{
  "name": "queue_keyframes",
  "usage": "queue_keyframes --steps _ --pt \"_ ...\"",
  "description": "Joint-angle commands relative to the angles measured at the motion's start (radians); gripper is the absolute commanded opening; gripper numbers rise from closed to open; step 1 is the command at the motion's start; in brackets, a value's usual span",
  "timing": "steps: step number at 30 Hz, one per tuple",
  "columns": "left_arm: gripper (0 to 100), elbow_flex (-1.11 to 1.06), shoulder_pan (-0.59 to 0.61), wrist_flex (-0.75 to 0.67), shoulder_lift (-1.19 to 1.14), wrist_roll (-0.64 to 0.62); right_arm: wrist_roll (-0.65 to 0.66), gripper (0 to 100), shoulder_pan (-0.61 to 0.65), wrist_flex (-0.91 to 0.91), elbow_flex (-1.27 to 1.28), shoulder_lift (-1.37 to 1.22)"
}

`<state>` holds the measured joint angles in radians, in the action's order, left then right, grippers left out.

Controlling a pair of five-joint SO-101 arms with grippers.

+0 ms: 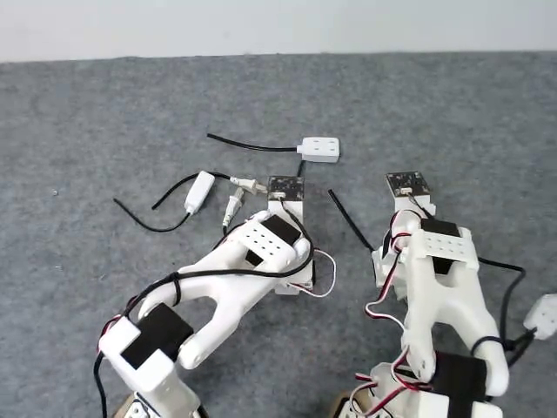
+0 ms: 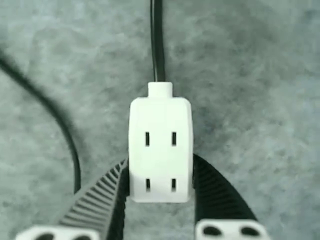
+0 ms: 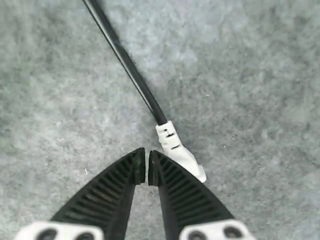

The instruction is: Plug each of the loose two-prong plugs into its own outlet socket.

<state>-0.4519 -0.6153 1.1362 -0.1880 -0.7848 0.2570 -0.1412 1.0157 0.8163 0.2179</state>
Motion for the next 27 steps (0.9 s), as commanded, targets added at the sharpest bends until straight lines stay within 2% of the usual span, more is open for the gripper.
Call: queue_keyframes --steps 1,5,8,14,16,19,24,27 --pt "1 -0.030 0.009 0.018 0.087 -0.015 0.012 0.9 -0.007 -0.015 -0.006 0.002" --pt "1 -0.101 0.009 0.002 0.216 0.012 0.012 0.9 -0.007 -0.015 -0.006 0.002" --pt "1 -0.180 0.029 -0.083 0.285 0.011 0.012 0.9 -0.007 -0.015 -0.006 0.002" --pt "2 -0.311 0.106 -0.230 0.299 0.012 0.012 0.9 -0.007 -0.015 -0.006 0.002" --pt "2 -0.332 0.132 -0.259 0.299 0.052 0.012 0.9 -0.007 -0.015 -0.006 0.002" --pt "10 -0.354 0.138 -0.279 0.298 0.146 0.012 0.9 -0.007 -0.015 -0.006 0.002" --pt "32 -0.367 0.086 -0.221 0.308 0.120 0.012 0.9 -0.007 -0.015 -0.006 0.002" --pt "36 -0.358 0.049 -0.178 0.318 0.120 0.012 0.9 -0.007 -0.015 -0.006 0.002"
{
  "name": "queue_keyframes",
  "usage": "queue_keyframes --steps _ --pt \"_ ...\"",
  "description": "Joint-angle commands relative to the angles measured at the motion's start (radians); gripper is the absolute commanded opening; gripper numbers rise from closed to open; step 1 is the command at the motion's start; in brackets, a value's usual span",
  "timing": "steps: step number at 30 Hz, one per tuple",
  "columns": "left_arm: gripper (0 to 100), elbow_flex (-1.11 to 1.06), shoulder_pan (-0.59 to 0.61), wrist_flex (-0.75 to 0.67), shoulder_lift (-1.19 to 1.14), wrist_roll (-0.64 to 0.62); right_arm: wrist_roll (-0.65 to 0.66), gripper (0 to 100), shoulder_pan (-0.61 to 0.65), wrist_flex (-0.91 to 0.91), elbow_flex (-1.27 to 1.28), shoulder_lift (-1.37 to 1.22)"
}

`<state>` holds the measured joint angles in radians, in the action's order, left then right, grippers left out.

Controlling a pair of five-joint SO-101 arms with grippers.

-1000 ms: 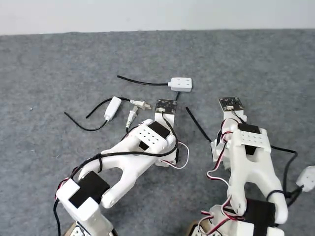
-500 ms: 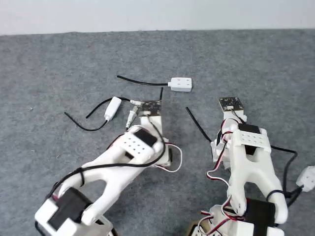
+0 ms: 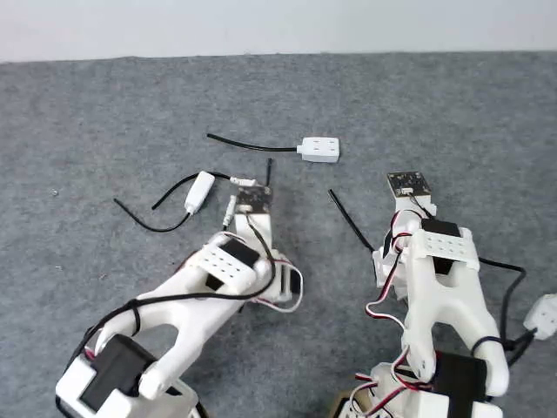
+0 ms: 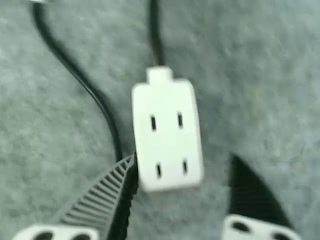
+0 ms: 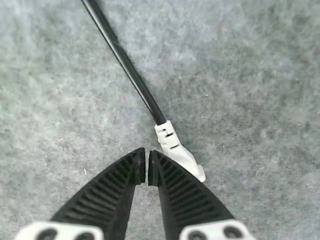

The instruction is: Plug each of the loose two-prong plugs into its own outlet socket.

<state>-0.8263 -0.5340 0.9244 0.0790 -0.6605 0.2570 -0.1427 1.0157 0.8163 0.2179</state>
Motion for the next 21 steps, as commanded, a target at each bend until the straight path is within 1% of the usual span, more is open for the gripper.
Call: queue_keyframes --steps 1,4,12,17,19,21 --pt "36 0.015 -0.035 0.038 0.068 -0.005 0.012 0.9 -0.005 -0.015 -0.006 0.002" --pt "36 -0.007 -0.034 0.044 0.152 0.002 0.012 0.9 -0.005 -0.015 -0.006 0.002" --pt "36 -0.166 -0.034 0.063 0.506 0.003 0.012 0.9 -0.007 -0.015 -0.006 0.002" --pt "35 -0.203 -0.032 0.075 0.632 0.097 0.012 0.9 -0.005 -0.015 -0.006 0.004" --pt "33 -0.186 -0.005 0.092 0.646 0.100 0.012 0.9 -0.005 -0.015 -0.006 0.004" --pt "26 -0.159 0.051 0.092 0.637 0.101 0.012 0.9 -0.005 -0.015 -0.008 0.004"
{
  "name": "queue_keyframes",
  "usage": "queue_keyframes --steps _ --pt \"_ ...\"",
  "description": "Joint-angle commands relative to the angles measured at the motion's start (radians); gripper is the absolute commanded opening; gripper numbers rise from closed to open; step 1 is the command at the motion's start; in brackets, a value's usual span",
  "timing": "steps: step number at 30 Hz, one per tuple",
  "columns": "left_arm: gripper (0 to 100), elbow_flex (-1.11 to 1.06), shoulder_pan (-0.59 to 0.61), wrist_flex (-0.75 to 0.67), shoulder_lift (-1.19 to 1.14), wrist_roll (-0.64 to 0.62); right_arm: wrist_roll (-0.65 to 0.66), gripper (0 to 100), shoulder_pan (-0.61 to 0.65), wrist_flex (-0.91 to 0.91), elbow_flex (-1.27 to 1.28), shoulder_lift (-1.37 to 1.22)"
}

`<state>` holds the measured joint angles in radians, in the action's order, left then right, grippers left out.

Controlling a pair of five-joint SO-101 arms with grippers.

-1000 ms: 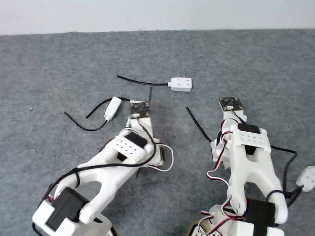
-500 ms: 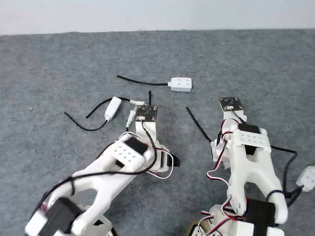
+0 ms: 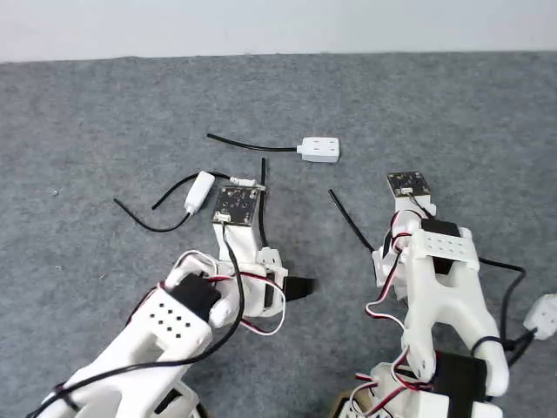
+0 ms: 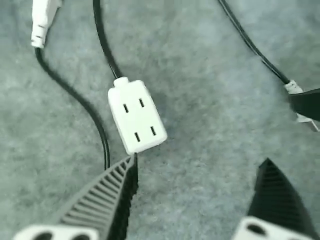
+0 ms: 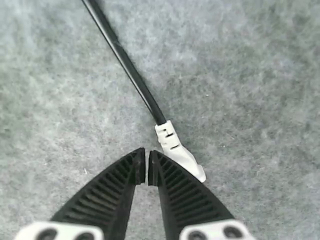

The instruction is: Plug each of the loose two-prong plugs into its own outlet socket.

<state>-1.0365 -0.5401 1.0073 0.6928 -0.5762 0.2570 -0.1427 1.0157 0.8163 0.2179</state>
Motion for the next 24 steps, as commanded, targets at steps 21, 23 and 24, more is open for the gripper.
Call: queue_keyframes --steps 21,23,24 --pt "2 0.211 0.287 -0.204 -0.430 0.278 0.084 8.7 0.025 -0.048 0.005 0.004" --pt "2 0.194 0.287 -0.235 -0.431 0.279 0.106 11.2 0.028 -0.047 0.005 0.004" --pt "2 0.183 0.288 -0.247 -0.430 0.279 0.114 11.0 0.030 -0.047 0.006 0.004"
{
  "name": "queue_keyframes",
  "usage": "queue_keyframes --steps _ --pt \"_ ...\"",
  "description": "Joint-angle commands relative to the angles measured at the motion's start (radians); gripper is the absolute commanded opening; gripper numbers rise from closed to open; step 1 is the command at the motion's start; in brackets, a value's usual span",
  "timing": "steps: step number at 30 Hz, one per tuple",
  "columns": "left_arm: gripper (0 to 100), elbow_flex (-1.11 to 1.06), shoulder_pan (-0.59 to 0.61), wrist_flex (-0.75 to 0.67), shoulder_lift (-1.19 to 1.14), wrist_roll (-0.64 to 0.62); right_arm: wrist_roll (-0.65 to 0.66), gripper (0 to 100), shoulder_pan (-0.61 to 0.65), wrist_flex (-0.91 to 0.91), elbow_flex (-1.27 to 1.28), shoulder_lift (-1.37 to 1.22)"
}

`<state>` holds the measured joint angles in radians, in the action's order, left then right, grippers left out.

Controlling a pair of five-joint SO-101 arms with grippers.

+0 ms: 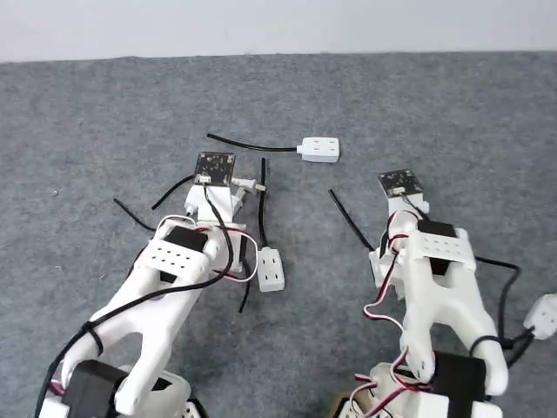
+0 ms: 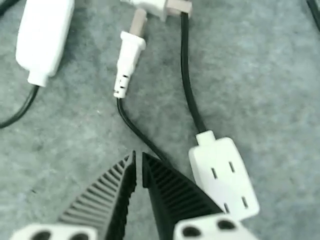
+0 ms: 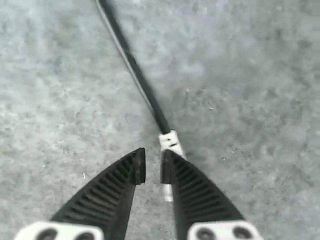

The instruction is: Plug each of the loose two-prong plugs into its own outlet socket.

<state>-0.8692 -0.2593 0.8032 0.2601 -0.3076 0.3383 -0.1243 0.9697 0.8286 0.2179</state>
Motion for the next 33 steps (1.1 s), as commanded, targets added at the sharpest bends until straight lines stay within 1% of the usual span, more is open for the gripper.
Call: queue_keyframes --steps 1,6,9,13,18,21,24,26,30,33 --pt "2 0.005 0.008 -0.052 0.003 0.011 0.035 10.4 0.008 -0.001 -0.006 0.004" --pt "2 -0.007 0.006 -0.112 0.000 0.011 0.043 9.8 -0.025 -0.005 -0.006 0.004" --pt "2 -0.008 0.006 -0.140 0.000 0.011 0.109 9.8 -0.038 -0.010 -0.006 0.002" --pt "2 -0.008 0.008 -0.141 0.000 0.011 0.144 9.4 -0.030 -0.022 -0.006 0.004" --pt "2 -0.008 0.008 -0.141 0.000 0.012 0.157 9.3 -0.035 -0.035 -0.014 0.018" --pt "2 -0.008 0.009 -0.141 -0.002 0.012 0.219 9.3 -0.031 -0.001 -0.035 0.018" --pt "2 -0.008 0.026 -0.143 -0.002 0.012 0.242 9.3 -0.036 0.044 -0.075 0.018" --pt "2 -0.008 0.031 -0.143 -0.002 0.012 0.252 9.3 -0.044 0.039 -0.091 0.013" --pt "2 -0.008 0.029 -0.143 -0.002 0.012 0.333 9.3 -0.053 0.041 -0.097 0.016" --pt "2 -0.008 0.029 -0.143 -0.002 0.012 0.341 9.3 -0.062 0.047 -0.124 0.018"
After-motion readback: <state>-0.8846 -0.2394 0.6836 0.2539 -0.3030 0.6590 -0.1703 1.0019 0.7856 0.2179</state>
